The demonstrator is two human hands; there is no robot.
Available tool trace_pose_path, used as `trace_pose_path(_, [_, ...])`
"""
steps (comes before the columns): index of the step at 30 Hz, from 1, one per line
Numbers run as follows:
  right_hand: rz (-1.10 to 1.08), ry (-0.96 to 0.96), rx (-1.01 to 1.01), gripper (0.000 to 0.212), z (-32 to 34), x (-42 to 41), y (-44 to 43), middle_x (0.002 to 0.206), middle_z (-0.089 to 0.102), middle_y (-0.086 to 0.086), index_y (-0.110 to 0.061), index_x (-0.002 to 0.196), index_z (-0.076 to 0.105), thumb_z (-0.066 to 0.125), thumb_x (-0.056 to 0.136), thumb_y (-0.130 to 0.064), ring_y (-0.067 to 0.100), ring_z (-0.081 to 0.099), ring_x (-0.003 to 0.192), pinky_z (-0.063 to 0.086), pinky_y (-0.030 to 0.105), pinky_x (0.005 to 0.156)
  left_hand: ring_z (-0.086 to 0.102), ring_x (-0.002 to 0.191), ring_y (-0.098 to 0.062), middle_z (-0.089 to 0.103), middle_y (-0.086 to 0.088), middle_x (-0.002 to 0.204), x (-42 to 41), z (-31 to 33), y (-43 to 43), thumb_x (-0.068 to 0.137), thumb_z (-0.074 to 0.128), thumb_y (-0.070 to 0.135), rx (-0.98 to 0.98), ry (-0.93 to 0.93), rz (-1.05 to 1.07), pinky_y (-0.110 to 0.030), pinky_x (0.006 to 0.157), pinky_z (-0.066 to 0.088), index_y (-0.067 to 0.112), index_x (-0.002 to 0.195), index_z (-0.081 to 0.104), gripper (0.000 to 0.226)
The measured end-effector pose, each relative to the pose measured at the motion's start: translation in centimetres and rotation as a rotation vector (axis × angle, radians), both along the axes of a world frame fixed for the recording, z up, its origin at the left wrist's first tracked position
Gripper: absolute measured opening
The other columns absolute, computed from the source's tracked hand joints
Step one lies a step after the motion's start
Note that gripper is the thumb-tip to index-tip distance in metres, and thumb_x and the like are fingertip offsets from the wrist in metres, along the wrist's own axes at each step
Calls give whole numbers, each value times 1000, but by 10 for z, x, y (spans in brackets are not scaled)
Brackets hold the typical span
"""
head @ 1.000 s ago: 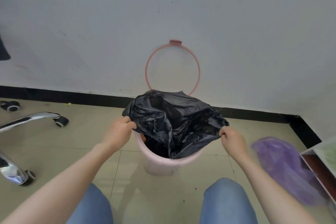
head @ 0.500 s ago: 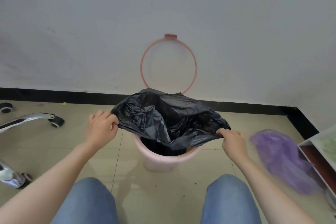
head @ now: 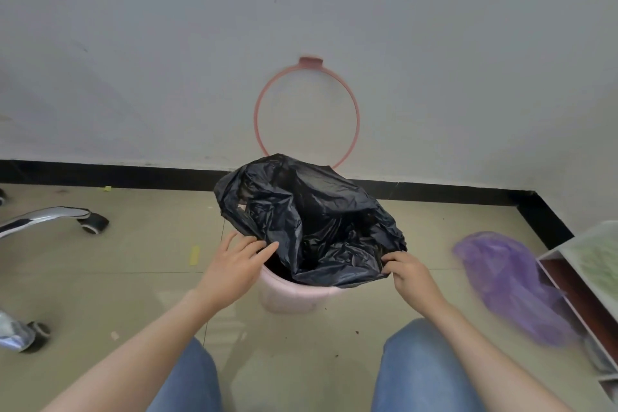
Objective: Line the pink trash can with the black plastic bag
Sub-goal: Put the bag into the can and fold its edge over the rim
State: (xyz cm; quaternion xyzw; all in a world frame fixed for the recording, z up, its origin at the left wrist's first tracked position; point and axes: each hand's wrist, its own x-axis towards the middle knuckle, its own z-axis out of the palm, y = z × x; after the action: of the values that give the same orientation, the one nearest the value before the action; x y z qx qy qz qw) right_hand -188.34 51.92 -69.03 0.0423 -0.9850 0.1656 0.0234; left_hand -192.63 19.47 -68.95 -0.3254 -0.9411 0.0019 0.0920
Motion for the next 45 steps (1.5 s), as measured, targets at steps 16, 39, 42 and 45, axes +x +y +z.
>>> trace_pose_path(16, [-274,-10,-371,33,13,-11,4,107,67,25,12,66,66,40,76,29,33,60,99,40,28,87,71,86,-31,74,-13,89,-27,9,18,26,92,26,-96,80,111,-38,68,56,21,70,75,47])
trace_pose_path(39, [166,229,419,51,-3,13,-49,54,62,5,-9,76,74,86,30,10,22,56,43,39,19,37,73,73,-24,75,-13,81,8,-9,-35,76,44,19,308,-44,-125,-27,57,58,2,58,68,34])
trace_pose_path(42, [196,241,427,41,-6,16,-41,45,54,4,-8,61,69,83,28,12,21,49,37,34,19,33,73,74,-23,74,-12,81,18,-19,-43,81,41,19,298,-26,-156,-24,53,57,4,53,64,40])
trace_pose_path(45, [243,248,437,35,-13,22,-35,45,54,3,-10,59,68,83,34,9,20,49,37,35,20,34,72,76,-21,74,-11,81,28,-32,-44,96,20,24,260,62,-175,-20,50,54,7,48,61,66])
